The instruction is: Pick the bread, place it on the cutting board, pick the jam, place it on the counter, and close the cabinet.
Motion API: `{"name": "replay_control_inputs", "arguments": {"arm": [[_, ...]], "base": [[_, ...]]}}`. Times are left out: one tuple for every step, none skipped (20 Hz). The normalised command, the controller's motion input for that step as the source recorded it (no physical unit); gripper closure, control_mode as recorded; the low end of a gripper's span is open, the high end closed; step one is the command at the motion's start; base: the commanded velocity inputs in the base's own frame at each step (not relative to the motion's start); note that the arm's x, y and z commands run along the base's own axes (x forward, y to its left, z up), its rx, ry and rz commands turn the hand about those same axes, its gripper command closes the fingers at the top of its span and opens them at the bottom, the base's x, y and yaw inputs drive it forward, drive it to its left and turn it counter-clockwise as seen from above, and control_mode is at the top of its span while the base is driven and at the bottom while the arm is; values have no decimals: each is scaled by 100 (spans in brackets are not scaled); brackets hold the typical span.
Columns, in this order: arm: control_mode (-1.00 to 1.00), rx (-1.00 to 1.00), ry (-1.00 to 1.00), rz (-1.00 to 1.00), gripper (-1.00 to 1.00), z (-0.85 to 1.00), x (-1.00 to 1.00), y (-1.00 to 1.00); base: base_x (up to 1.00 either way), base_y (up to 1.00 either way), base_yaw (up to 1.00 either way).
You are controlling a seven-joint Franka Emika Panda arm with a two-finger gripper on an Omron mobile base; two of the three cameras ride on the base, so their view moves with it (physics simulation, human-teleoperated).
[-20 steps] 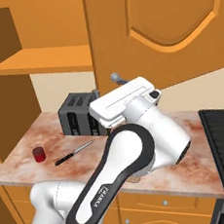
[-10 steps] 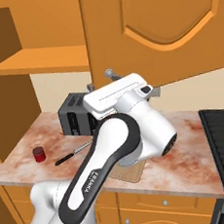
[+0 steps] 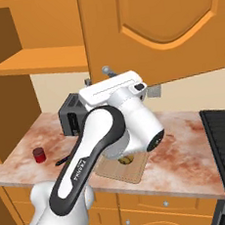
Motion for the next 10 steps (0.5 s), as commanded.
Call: {"name": "replay_control_inputs", "arguments": {"arm": [[-100,0,0,-9,-100,0,34,20],[-100,0,0,-10,-100,0,37,21],[-100,0,0,-11,-100,0,37,18],[-100,0,0,-11,-100,0,36,12],[-100,0,0,-12,-100,0,37,12],[-100,0,0,-12,-100,0,39,13],[-100,0,0,-12,-100,0,39,10],[-100,0,0,-12,-100,0,39,7],[-100,0,0,-12,-100,0,42,7],[-100,0,0,-12,-100,0,44,6]], "base": [[0,0,0],[0,0,0],[0,0,0],[0,0,0],[0,0,0],[0,0,0],[0,0,0],[0,0,0],[0,0,0],[0,0,0]]}}
